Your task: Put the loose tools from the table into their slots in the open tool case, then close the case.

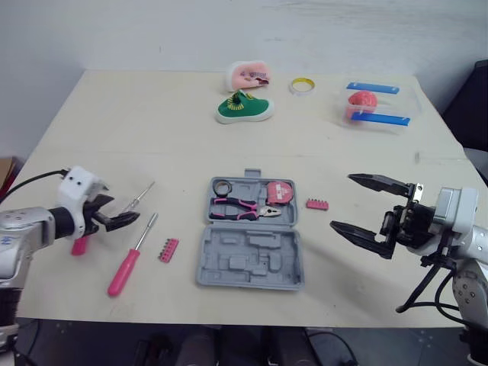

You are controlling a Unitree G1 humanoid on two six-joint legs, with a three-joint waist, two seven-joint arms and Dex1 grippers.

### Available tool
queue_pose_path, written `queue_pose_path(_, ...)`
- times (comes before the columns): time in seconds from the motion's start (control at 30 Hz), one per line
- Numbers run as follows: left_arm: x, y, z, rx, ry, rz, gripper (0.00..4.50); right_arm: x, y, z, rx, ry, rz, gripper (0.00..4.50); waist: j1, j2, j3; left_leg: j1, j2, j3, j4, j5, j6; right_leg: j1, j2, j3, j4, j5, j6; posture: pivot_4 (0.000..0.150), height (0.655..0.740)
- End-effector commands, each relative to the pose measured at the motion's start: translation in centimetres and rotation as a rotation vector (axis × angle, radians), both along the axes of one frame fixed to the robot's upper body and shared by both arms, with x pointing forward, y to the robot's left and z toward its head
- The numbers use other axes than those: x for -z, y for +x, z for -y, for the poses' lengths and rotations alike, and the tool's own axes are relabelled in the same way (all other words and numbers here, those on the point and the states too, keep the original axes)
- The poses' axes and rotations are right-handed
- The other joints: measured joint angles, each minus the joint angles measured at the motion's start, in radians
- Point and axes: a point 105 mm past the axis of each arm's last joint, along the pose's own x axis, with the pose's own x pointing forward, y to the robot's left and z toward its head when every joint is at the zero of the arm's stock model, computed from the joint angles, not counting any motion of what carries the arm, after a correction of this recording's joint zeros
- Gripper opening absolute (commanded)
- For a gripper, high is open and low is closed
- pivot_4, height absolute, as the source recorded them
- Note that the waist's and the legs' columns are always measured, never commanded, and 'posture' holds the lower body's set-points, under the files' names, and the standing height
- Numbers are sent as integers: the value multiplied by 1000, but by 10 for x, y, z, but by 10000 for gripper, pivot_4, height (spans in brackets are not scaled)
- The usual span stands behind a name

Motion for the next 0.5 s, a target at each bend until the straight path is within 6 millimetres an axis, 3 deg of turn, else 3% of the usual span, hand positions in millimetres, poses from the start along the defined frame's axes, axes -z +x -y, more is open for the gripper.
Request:
queue_pose_path(0.03,2,9,-9,-47,42,-23,45000,-4,-6,-4,-24,-6,16,44735,0,0,0,0,0,0,0,0,0,0,0,0,0,0,0,1500,7400)
queue_pose_path(0.23,25,9,-12,-52,15,-108,45000,-4,-6,-3,-9,-6,19,44735,0,0,0,0,0,0,1,1,0,0,0,0,1,0,0,1500,7400)
queue_pose_path(0.5,45,11,-7,-26,-16,-114,10983,-1,-7,-1,19,-15,17,45000,2,2,-1,2,0,0,1,1,1,1,0,1,2,0,0,1500,7400)
